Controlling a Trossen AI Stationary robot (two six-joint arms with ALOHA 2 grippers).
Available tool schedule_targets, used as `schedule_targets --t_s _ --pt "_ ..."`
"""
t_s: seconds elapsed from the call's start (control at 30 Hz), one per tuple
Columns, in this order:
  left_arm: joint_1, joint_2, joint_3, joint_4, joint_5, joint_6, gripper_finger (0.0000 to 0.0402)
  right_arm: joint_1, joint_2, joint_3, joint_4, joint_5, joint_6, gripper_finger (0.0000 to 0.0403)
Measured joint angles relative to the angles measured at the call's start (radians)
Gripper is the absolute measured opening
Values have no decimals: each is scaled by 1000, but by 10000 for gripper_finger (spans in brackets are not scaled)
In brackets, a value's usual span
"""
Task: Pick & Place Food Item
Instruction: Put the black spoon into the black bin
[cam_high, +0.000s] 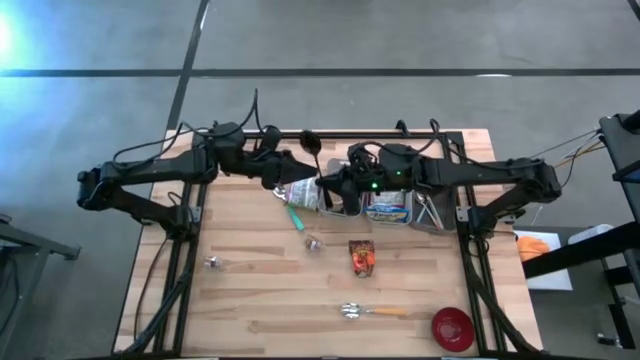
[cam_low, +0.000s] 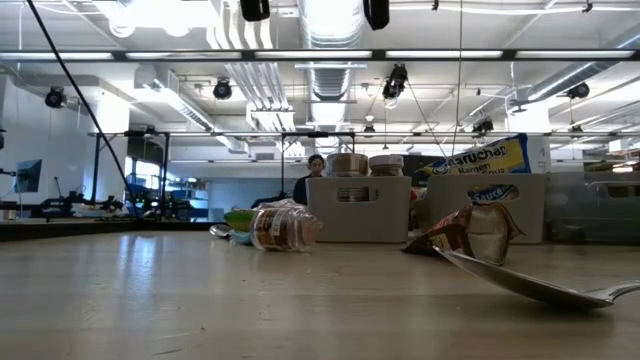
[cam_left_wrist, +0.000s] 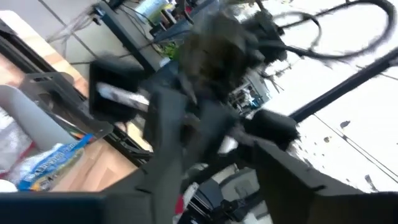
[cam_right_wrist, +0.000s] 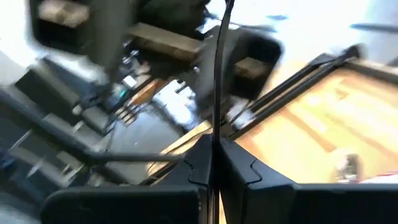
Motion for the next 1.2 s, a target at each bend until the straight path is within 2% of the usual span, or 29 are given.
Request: schedule_targets --t_s 0.17,0.3,0.53,0.77,0.93,1.07,1.2 --pt "-3 -2 0 4 19 0 256 -7 -44 -1 -67 83 -4 8" --pt "-1 -22 0 -11 48 -12 280 -5 -134 -1 -226 164 16 9" --pt "-1 -84 1 -128 57 27 285 18 -321 0 -722 369 200 10" --pt "3 -149 0 -187 44 86 286 114 -398 -1 -1225 520 557 10" --pt "8 -180 0 -187 32 97 286 179 -375 -26 -1387 529 721 10" --pt "11 -193 0 -187 31 97 286 205 -379 -107 -1391 518 785 10" --pt "11 -197 0 -210 29 96 286 208 -440 -238 -1369 447 844 10"
